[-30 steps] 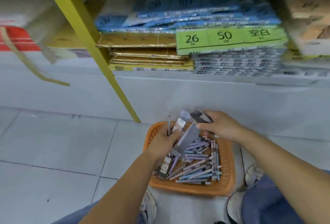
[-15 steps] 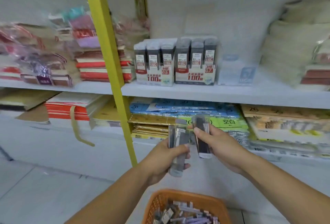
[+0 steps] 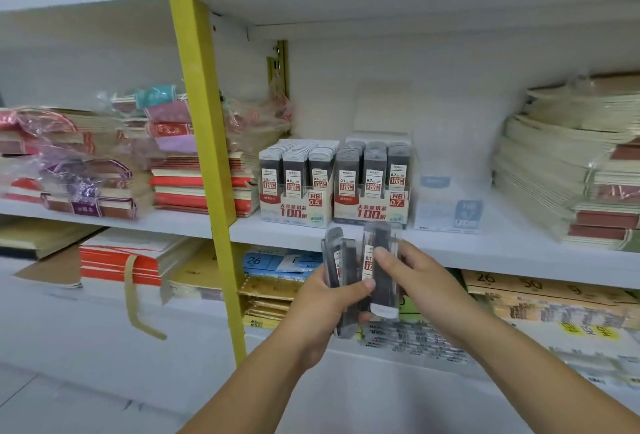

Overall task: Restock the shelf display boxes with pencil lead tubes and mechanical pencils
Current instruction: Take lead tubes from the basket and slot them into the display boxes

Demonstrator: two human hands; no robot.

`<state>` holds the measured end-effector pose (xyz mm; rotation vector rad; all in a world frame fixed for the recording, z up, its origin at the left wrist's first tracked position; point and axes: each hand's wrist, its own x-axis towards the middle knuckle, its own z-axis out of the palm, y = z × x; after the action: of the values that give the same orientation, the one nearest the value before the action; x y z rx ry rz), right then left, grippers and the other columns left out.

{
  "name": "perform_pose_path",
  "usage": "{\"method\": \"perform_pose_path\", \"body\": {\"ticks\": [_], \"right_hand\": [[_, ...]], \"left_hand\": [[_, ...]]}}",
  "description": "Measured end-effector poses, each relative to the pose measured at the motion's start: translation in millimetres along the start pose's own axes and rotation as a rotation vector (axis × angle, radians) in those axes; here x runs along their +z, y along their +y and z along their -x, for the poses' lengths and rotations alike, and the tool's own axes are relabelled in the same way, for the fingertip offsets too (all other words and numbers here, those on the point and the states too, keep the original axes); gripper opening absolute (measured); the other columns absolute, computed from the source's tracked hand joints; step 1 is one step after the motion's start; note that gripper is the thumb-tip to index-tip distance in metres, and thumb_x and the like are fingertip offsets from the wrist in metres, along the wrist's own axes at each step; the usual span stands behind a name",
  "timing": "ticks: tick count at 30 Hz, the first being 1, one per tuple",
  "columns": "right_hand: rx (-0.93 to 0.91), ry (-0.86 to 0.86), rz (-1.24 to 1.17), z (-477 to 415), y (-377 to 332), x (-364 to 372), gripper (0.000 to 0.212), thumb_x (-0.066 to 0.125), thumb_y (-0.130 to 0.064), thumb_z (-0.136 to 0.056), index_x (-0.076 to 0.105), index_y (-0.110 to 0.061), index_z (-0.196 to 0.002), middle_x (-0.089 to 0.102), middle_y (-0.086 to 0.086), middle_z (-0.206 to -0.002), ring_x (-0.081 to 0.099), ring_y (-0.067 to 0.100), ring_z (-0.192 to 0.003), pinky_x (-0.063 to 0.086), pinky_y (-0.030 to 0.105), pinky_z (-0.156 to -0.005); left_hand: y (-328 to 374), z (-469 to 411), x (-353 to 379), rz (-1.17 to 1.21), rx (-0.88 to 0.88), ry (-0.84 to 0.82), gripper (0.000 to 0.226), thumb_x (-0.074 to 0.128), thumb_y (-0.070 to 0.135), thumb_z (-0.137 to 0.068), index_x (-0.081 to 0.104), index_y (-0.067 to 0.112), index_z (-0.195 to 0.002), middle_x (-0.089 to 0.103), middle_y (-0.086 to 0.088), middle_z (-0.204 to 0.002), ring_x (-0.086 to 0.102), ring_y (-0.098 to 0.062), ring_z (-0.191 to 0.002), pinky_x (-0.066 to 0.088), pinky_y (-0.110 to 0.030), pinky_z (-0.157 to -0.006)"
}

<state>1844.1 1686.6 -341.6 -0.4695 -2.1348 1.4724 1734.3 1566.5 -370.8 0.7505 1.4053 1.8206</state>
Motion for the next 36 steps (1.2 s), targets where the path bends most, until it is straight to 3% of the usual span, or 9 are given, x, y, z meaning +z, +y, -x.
{"method": "perform_pose_path", "body": {"ticks": [7, 12, 14, 16, 19, 23, 29, 32, 36], "right_hand": [[-0.123, 0.107, 0.149, 4, 3, 2, 0.014, 0.061, -0.030, -0.093, 0.069, -0.034, -0.082, 0.073, -0.014, -0.085, 0.067, 0.003, -0.079, 0.054, 0.029, -0.073], [-0.140, 0.058, -0.014, 7, -3, -5, 0.028, 0.048, -0.027, -0.100, 0.061, -0.051, -0.104, 0.069, -0.001, -0.081, 0.072, 0.018, -0.071, 0.060, 0.039, -0.070], [-0.173, 0.002, 0.105, 7, -2, -7, 0.036, 0.044, -0.034, -0.100, 0.051, -0.069, -0.109, 0.062, -0.006, -0.084, 0.068, 0.011, -0.070, 0.056, 0.027, -0.063], [-0.197, -0.065, 0.293, 6, 1, -8, 0.035, 0.038, -0.044, -0.100, 0.041, -0.073, -0.119, 0.057, -0.019, -0.097, 0.056, -0.010, -0.092, 0.042, 0.013, -0.077], [-0.123, -0.155, 0.341, 8, 2, -5, 0.037, 0.036, -0.039, -0.102, 0.038, -0.068, -0.126, 0.044, -0.019, -0.111, 0.040, -0.020, -0.099, 0.031, 0.003, -0.080], [-0.164, -0.118, 0.316, 13, -2, -8, 0.051, 0.053, -0.022, -0.098, 0.041, -0.066, -0.122, 0.046, -0.032, -0.107, 0.044, -0.020, -0.099, 0.036, 0.000, -0.078], [-0.103, 0.081, -0.058, 11, -4, -11, 0.044, 0.072, -0.009, -0.084, 0.055, -0.036, -0.116, 0.071, -0.013, -0.103, 0.072, 0.019, -0.079, 0.056, 0.033, -0.067], [-0.100, 0.184, -0.172, 9, -6, -8, 0.032, 0.070, -0.006, -0.085, 0.054, -0.021, -0.109, 0.075, -0.005, -0.094, 0.072, 0.019, -0.074, 0.055, 0.024, -0.060], [-0.224, 0.282, -0.105, 2, -20, -8, 0.025, 0.067, -0.010, -0.088, 0.061, -0.029, -0.103, 0.076, -0.006, -0.090, 0.072, 0.011, -0.076, 0.055, 0.017, -0.064]], "left_hand": [[1, 0, -5, 0.020, 0.010, 0.110, 0.024, 0.078, 0.015, -0.087, 0.072, 0.022, -0.109, 0.079, -0.003, -0.097, 0.076, -0.015, -0.079, 0.058, -0.026, -0.066], [8, -2, -15, 0.034, 0.042, 0.148, 0.020, 0.073, 0.020, -0.090, 0.069, 0.017, -0.109, 0.078, -0.008, -0.090, 0.070, -0.019, -0.077, 0.053, -0.026, -0.059], [12, -1, -18, 0.041, 0.064, 0.147, 0.026, 0.076, 0.029, -0.085, 0.068, 0.016, -0.107, 0.076, -0.006, -0.085, 0.068, -0.017, -0.077, 0.051, -0.025, -0.057], [17, 1, -19, 0.040, 0.084, 0.159, 0.046, 0.080, 0.041, -0.073, 0.068, 0.016, -0.109, 0.074, -0.003, -0.083, 0.069, -0.012, -0.073, 0.050, -0.022, -0.054], [21, 2, -20, 0.026, 0.109, 0.195, 0.062, 0.083, 0.053, -0.058, 0.069, 0.023, -0.110, 0.074, 0.004, -0.080, 0.067, -0.005, -0.066, 0.048, -0.020, -0.051], [21, 1, -23, -0.135, 0.094, 0.253, 0.031, 0.082, 0.042, -0.079, 0.069, 0.029, -0.104, 0.072, 0.005, -0.070, 0.058, -0.002, -0.053, 0.044, -0.016, -0.047], [19, 0, -22, -0.157, 0.132, 0.275, 0.022, 0.079, 0.036, -0.085, 0.067, 0.031, -0.103, 0.074, 0.006, -0.073, 0.061, 0.000, -0.055, 0.047, -0.015, -0.050], [19, 0, -22, -0.165, 0.136, 0.271, 0.021, 0.077, 0.038, -0.086, 0.066, 0.033, -0.103, 0.074, 0.007, -0.072, 0.062, 0.000, -0.057, 0.048, -0.016, -0.052], [24, -3, -25, -0.113, 0.136, 0.291, 0.023, 0.077, 0.040, -0.085, 0.066, 0.032, -0.103, 0.074, 0.005, -0.071, 0.060, -0.002, -0.054, 0.046, -0.018, -0.049]]}}
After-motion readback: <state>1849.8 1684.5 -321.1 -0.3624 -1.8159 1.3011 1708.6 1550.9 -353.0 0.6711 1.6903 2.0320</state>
